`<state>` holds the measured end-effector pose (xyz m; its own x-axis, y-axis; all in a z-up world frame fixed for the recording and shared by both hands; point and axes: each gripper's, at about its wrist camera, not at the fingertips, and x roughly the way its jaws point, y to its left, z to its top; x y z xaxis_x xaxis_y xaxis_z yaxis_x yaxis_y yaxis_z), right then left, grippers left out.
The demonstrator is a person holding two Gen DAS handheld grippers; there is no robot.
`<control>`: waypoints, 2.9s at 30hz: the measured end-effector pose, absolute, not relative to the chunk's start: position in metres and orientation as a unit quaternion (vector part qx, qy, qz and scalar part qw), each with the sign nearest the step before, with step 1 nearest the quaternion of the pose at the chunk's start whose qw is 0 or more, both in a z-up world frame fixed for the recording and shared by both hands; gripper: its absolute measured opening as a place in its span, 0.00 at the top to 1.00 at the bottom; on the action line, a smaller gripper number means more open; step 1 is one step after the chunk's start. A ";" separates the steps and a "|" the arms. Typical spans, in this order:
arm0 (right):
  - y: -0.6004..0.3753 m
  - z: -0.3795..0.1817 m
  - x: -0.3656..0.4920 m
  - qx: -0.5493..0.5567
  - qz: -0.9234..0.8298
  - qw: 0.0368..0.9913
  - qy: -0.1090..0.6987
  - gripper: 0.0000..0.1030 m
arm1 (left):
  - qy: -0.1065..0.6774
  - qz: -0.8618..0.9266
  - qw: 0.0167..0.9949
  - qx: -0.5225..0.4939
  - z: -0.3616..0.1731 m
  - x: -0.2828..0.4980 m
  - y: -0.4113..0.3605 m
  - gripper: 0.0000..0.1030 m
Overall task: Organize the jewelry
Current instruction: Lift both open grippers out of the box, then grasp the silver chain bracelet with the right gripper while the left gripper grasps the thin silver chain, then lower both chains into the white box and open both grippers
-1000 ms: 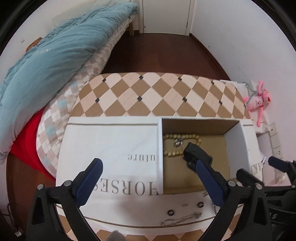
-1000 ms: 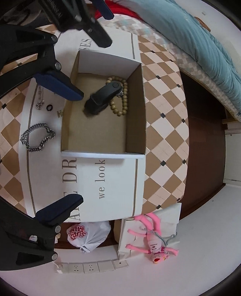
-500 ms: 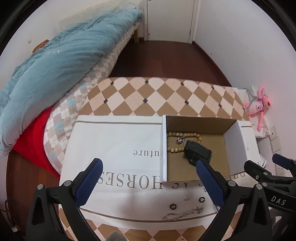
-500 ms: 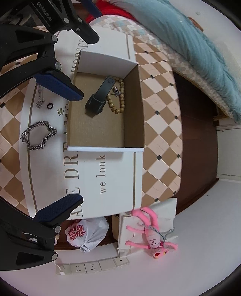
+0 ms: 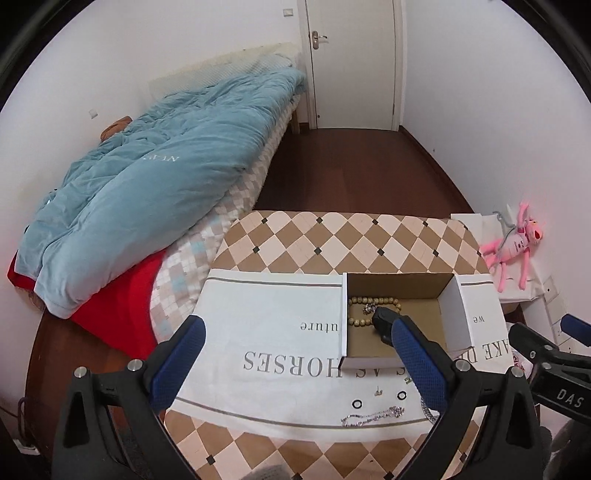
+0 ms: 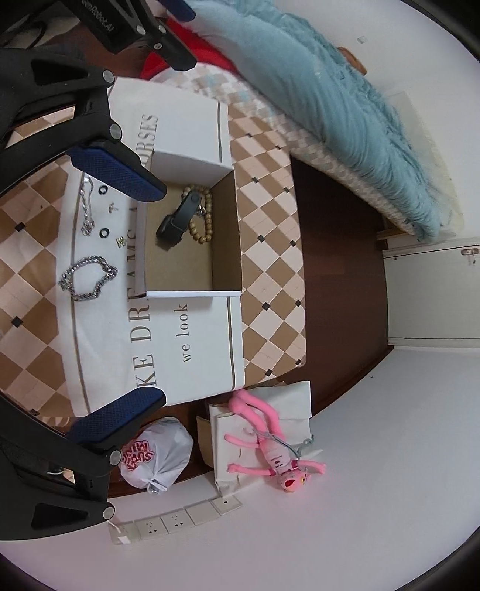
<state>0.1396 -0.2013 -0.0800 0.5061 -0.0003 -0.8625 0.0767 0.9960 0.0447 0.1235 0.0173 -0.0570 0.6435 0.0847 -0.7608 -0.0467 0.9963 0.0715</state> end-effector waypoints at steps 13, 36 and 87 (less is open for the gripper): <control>-0.227 -0.205 0.108 0.101 -0.041 0.790 0.603 0.18 | 0.522 0.064 0.849 0.051 -0.177 0.107 0.025 0.00; -0.208 -0.239 0.113 0.051 -0.023 0.811 0.583 0.92 | 0.582 0.045 0.808 0.074 -0.238 0.091 0.031 0.01; -0.224 -0.144 0.089 0.176 0.053 0.831 0.524 0.92 | 0.526 -0.148 0.830 -0.109 -0.115 0.100 0.008 0.97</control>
